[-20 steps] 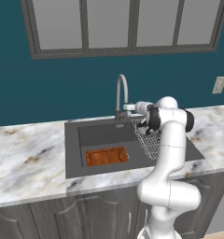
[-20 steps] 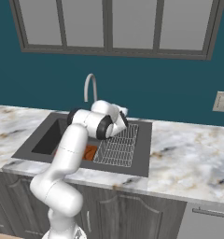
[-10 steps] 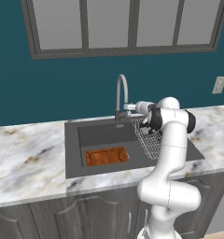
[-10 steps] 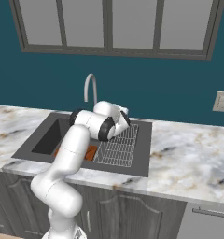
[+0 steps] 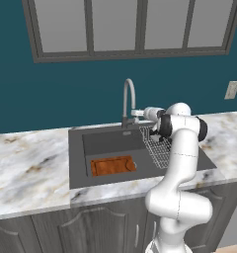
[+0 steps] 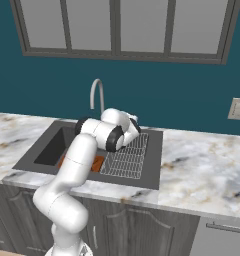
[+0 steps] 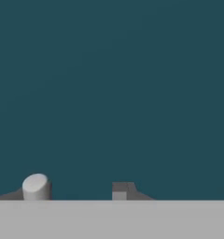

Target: Turn on the sink faucet with hot water and rinse the cutting board for ten seconds, then turn off the faucet. Push the cutting board to reach the water if necessary.

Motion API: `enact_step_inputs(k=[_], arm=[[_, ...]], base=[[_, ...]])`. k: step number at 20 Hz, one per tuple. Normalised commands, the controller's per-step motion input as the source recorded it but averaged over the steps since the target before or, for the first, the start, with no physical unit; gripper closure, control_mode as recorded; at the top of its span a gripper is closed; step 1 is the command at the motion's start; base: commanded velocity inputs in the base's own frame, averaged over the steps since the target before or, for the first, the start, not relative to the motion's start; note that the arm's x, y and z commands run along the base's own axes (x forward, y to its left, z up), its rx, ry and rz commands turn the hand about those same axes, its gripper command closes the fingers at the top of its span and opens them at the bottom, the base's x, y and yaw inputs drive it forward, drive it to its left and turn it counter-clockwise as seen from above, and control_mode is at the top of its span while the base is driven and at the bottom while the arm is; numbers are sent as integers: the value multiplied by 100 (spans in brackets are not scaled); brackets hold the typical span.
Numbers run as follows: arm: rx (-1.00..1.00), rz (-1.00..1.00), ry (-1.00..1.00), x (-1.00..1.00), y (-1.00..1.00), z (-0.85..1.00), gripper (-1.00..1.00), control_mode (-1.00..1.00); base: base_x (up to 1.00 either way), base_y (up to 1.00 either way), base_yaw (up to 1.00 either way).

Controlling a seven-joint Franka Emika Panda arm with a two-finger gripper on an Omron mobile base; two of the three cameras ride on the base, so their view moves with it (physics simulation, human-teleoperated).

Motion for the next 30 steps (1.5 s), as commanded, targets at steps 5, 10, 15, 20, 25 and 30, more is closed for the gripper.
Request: enact_step_inputs(k=[5, 10, 15, 20, 25, 30], arm=[[0, 1, 3, -7, -48, -16, 100, -100], [0, 1, 5, -13, -48, -20, 100, -100], [0, 2, 5, -22, -42, -25, 100, -100], [0, 3, 4, -24, -40, -25, 100, -100], [0, 4, 0, -16, -38, -24, 100, -100], [0, 1, 0, -35, -33, -18, 100, -100]], base=[[0, 0, 0], [0, 0, 0], [0, 0, 0], [0, 0, 0], [0, 0, 0], [0, 0, 0]])
